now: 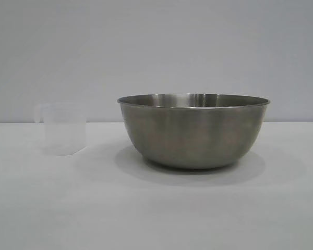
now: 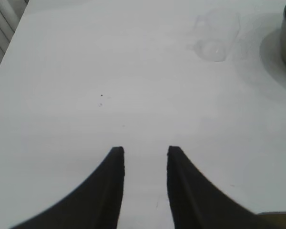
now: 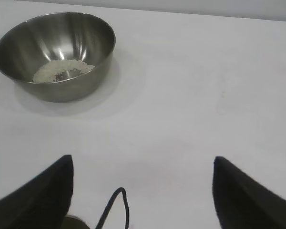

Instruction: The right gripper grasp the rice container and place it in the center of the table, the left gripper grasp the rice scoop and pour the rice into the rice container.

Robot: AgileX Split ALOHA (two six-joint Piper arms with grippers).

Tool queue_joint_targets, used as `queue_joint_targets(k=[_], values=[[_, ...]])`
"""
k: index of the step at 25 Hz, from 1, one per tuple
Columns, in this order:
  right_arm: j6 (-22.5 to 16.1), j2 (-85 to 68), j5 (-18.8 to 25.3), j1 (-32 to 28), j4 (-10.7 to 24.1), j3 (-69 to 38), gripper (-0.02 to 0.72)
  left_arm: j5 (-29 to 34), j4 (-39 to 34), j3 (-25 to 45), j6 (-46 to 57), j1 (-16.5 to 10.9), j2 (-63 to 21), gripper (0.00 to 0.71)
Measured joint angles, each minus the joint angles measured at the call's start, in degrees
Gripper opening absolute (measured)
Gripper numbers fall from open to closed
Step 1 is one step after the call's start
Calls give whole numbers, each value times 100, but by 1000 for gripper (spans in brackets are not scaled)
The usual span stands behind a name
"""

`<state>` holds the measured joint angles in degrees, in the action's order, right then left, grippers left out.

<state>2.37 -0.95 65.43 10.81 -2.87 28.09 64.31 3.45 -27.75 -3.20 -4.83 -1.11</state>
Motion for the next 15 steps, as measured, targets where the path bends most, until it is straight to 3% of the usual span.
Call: queue_joint_targets(k=[15], values=[[0,0,0,-421,0,0,538,0,0,0,0,0,0,174]])
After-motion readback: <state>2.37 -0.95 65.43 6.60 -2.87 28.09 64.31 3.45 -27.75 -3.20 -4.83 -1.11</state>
